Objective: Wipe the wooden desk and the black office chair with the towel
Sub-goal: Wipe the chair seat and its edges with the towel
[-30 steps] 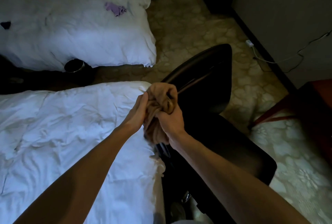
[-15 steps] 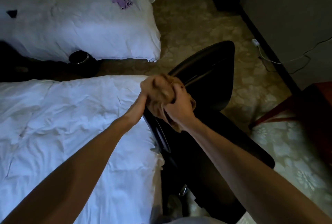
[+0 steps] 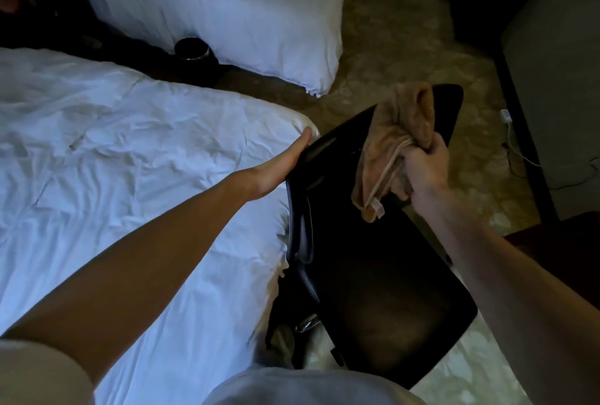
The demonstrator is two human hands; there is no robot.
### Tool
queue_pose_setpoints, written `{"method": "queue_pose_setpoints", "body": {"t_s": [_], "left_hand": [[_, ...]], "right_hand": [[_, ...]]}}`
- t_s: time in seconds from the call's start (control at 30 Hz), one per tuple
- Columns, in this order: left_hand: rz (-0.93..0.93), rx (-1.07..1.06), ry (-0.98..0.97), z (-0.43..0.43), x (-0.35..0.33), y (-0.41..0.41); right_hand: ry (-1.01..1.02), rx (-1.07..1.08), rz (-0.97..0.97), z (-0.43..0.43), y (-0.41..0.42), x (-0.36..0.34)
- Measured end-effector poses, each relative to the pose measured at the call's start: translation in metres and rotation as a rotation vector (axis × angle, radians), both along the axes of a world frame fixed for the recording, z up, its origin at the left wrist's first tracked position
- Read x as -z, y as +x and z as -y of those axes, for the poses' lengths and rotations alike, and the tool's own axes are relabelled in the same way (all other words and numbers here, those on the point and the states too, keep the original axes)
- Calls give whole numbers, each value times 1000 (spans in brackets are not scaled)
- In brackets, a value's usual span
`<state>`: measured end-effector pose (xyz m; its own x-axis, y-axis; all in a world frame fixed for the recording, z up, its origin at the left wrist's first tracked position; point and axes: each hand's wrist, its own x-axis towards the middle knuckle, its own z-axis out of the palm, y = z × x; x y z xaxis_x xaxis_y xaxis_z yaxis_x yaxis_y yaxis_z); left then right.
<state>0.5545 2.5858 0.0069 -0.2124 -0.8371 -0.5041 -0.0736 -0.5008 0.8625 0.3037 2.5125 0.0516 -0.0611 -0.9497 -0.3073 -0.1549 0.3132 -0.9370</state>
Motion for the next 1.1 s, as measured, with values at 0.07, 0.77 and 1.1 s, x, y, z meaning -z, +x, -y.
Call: {"method": "queue_pose_setpoints", "body": {"t_s": [0.07, 0.77, 1.1], "left_hand": [[6, 2, -16, -11, 1, -1], [638, 114, -136, -161, 9, -48], [925, 20, -281, -282, 28, -132]], "right_hand": [[22, -33, 1, -7, 9, 1], [175, -528, -618, -218, -29, 83], [130, -47, -256, -286, -73, 76]]}}
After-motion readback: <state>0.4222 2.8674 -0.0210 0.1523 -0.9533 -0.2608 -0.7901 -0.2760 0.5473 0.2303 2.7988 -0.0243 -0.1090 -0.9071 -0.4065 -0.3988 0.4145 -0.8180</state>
